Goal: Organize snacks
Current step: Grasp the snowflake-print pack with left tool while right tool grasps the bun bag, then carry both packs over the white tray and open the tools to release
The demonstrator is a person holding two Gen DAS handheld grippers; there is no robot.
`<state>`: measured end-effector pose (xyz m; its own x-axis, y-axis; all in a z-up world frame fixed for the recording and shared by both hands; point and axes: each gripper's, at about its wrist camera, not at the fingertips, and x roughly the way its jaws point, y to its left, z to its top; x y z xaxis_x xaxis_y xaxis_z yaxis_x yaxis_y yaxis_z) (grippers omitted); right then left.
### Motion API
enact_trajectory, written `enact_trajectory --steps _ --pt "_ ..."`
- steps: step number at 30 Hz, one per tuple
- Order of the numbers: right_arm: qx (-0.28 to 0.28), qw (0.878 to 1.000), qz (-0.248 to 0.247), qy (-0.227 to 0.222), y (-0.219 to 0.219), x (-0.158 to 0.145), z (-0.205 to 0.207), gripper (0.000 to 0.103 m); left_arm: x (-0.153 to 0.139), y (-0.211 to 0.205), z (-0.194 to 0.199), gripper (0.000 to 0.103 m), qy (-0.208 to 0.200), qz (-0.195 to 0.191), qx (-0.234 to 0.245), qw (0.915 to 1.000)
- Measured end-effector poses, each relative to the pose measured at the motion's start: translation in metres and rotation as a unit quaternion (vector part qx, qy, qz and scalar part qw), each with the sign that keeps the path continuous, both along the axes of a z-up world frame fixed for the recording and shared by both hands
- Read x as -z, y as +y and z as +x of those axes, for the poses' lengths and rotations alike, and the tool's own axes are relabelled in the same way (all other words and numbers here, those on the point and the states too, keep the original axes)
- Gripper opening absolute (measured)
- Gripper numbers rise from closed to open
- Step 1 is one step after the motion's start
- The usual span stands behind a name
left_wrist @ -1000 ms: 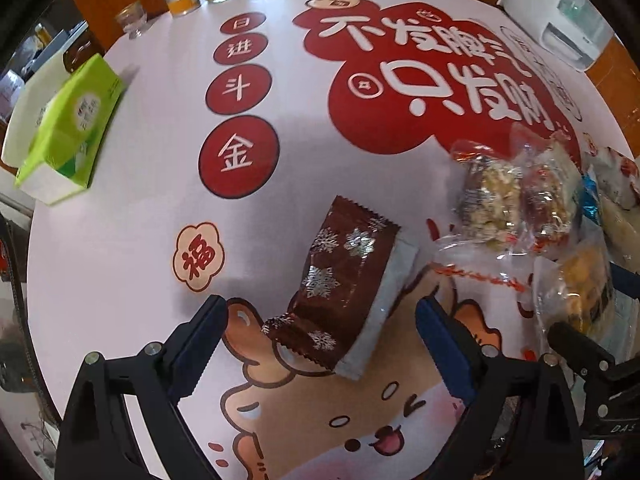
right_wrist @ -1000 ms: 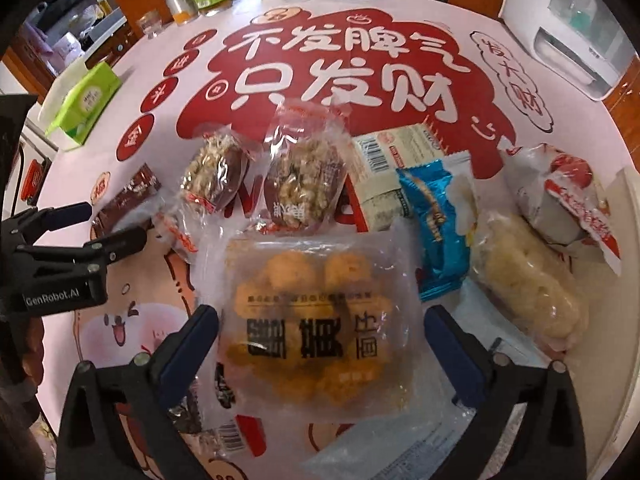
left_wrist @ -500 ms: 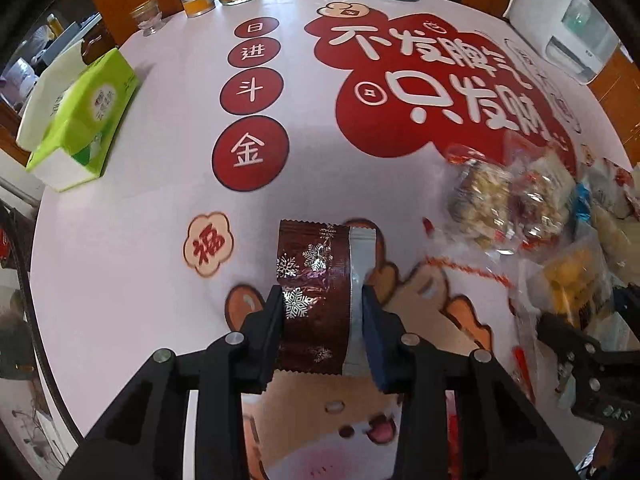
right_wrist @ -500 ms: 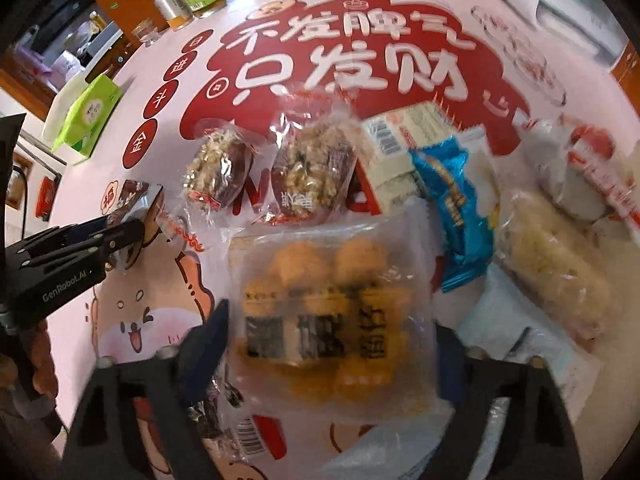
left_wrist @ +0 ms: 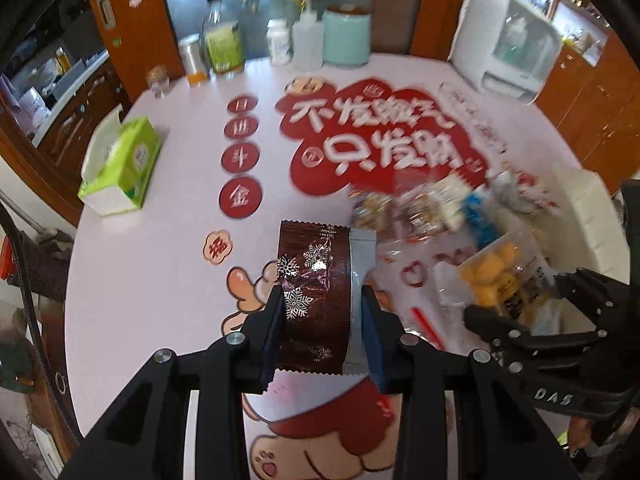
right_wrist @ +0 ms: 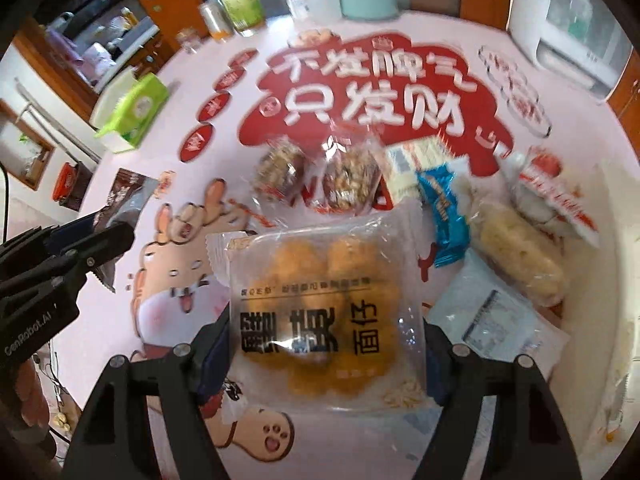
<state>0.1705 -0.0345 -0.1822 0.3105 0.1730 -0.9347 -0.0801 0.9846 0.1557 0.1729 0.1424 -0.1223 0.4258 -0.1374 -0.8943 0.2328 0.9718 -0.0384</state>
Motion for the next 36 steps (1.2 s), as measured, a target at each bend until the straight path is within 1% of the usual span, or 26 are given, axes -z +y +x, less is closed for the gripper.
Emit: enact_trajectory --steps 5,9,13,17,23,28,32,36 --pt "0.000 0.999 -0.002 -0.054 -0.011 -0.039 -0.028 0.076 -0.042 -0.027 -0.021 0.034 -0.039 -0.023 0.010 0.9989" --pt "0.008 0.996 -0.007 -0.093 -0.033 -0.068 -0.048 0.076 -0.067 -0.055 -0.036 0.034 -0.060 -0.032 0.025 0.9974" --pt "0.021 0.993 -0.004 -0.116 -0.068 -0.091 -0.068 0.077 -0.087 -0.098 -0.050 0.034 -0.074 -0.041 0.048 0.9952" --pt "0.045 0.990 -0.002 -0.133 -0.114 -0.109 -0.086 0.077 -0.100 -0.155 -0.064 0.034 -0.085 -0.051 0.078 0.9920" --pt "0.080 0.983 -0.018 -0.163 -0.190 -0.133 -0.110 0.077 -0.104 -0.238 -0.081 0.034 -0.084 -0.063 0.106 0.9888" --pt "0.106 0.979 -0.028 -0.171 -0.253 -0.139 -0.126 0.077 -0.102 -0.299 -0.092 0.034 -0.080 -0.070 0.120 0.9871" --pt "0.123 0.978 -0.030 -0.167 -0.294 -0.138 -0.133 0.077 -0.099 -0.336 -0.098 0.034 -0.076 -0.073 0.125 0.9865" --pt "0.137 0.976 -0.030 -0.164 -0.329 -0.137 -0.134 0.077 -0.095 -0.360 -0.099 0.034 -0.067 -0.073 0.125 0.9871"
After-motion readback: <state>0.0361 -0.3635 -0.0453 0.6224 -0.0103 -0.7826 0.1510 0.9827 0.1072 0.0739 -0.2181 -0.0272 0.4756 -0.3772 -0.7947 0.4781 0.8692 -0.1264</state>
